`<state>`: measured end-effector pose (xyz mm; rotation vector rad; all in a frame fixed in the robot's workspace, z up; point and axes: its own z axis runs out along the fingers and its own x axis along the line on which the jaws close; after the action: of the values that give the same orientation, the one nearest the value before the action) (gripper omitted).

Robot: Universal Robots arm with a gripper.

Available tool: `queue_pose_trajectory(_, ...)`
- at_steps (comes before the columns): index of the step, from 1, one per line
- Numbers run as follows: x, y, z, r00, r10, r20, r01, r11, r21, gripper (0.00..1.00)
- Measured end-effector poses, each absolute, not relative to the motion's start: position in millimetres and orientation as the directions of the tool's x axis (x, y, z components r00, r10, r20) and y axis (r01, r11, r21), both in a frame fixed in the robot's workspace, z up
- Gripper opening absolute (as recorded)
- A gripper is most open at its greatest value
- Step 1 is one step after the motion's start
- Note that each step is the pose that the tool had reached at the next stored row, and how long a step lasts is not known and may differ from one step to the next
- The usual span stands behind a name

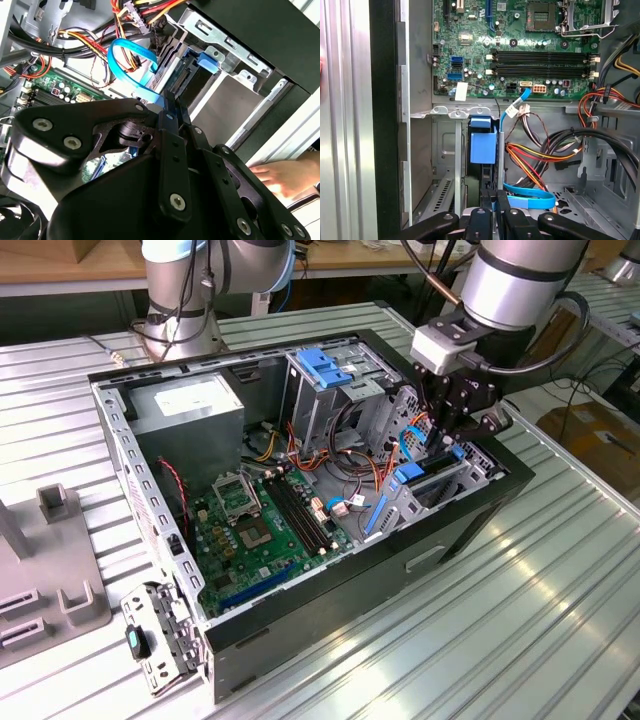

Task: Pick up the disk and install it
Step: 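Insert the first disk wire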

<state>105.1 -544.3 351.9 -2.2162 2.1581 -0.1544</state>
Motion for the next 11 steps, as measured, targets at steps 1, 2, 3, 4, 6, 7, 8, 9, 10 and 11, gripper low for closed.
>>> queue_pose_trajectory(1, 105.0, -544.8, 351.8, 0.024, -0.999, 0.040, -0.994, -0.028, -0.101, 0.16)
queue_pose_trajectory(2, 104.9, -545.1, 351.6, 0.024, -0.999, 0.040, -0.994, -0.028, -0.101, 0.16)
queue_pose_trajectory(3, 104.8, -545.2, 351.5, 0.024, -0.999, 0.040, -0.994, -0.028, -0.101, 0.16)
queue_pose_trajectory(4, 104.7, -545.3, 351.2, 0.025, -0.999, 0.040, -0.994, -0.029, -0.101, 0.16)
queue_pose_trajectory(6, 104.7, -545.4, 350.6, 0.027, -0.999, 0.040, -0.994, -0.031, -0.101, 0.16)
queue_pose_trajectory(7, 104.7, -545.4, 350.4, 0.028, -0.999, 0.040, -0.994, -0.032, -0.101, 0.16)
queue_pose_trajectory(8, 104.7, -545.4, 350.3, 0.029, -0.999, 0.040, -0.994, -0.033, -0.101, 0.16)
queue_pose_trajectory(9, 104.7, -545.4, 350.1, 0.030, -0.999, 0.040, -0.994, -0.034, -0.101, 0.16)
queue_pose_trajectory(10, 104.7, -545.4, 349.9, 0.031, -0.999, 0.040, -0.994, -0.034, -0.101, 0.16)
queue_pose_trajectory(11, 104.7, -545.4, 349.7, 0.032, -0.999, 0.040, -0.994, -0.035, -0.101, 0.16)
